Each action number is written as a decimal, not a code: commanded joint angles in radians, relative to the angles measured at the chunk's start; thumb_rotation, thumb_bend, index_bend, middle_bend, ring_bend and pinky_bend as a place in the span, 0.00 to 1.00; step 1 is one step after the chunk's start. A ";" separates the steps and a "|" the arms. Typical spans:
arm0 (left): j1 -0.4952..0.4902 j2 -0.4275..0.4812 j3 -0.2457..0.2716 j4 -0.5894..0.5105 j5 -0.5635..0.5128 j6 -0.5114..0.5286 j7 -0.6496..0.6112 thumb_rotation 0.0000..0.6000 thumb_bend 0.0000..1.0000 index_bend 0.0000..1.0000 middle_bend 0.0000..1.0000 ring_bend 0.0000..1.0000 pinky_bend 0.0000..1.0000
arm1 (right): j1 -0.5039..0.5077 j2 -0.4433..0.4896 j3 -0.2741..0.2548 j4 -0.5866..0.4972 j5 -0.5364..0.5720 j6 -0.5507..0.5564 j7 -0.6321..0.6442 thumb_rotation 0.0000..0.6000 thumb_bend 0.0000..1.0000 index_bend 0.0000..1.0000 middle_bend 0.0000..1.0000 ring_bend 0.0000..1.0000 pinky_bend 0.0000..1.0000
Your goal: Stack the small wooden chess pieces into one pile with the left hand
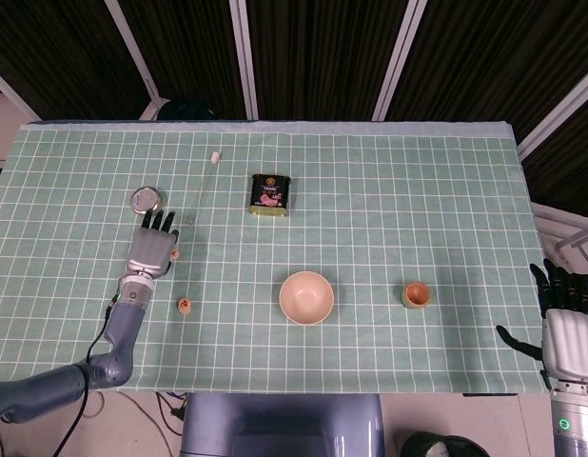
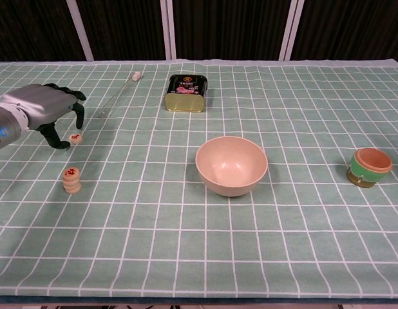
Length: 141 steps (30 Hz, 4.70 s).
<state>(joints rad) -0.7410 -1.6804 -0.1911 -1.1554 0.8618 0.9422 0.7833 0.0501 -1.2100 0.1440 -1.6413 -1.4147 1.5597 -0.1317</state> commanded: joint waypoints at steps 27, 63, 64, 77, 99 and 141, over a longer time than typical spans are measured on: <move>-0.018 -0.028 0.030 0.020 -0.020 0.020 0.016 1.00 0.30 0.49 0.06 0.00 0.00 | 0.000 0.002 0.002 -0.003 0.006 -0.003 0.008 1.00 0.23 0.09 0.01 0.00 0.00; 0.137 0.311 0.198 -0.501 0.296 0.209 -0.070 1.00 0.31 0.47 0.08 0.00 0.00 | 0.001 0.001 0.001 -0.006 0.006 -0.005 0.005 1.00 0.23 0.09 0.01 0.00 0.00; 0.137 0.309 0.200 -0.502 0.298 0.207 -0.065 1.00 0.31 0.47 0.08 0.00 0.00 | 0.001 0.002 0.002 -0.005 0.006 -0.004 0.005 1.00 0.23 0.09 0.01 0.00 0.00; 0.135 0.266 0.215 -0.519 0.330 0.194 -0.015 1.00 0.31 0.47 0.08 0.00 0.00 | 0.001 0.003 0.003 -0.004 0.006 -0.003 0.010 1.00 0.23 0.09 0.01 0.00 0.00; 0.134 0.223 0.211 -0.527 0.332 0.188 0.059 1.00 0.31 0.47 0.07 0.00 0.00 | 0.001 0.003 0.003 -0.003 0.005 -0.001 0.008 1.00 0.23 0.09 0.01 0.00 0.00; 0.172 0.279 0.217 -0.585 0.377 0.247 0.047 1.00 0.30 0.39 0.06 0.00 0.00 | 0.001 0.002 0.004 -0.004 0.010 -0.004 0.007 1.00 0.23 0.09 0.01 0.00 0.00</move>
<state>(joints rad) -0.5793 -1.4195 0.0245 -1.7221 1.2227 1.1713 0.8431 0.0510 -1.2077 0.1477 -1.6457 -1.4049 1.5558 -0.1242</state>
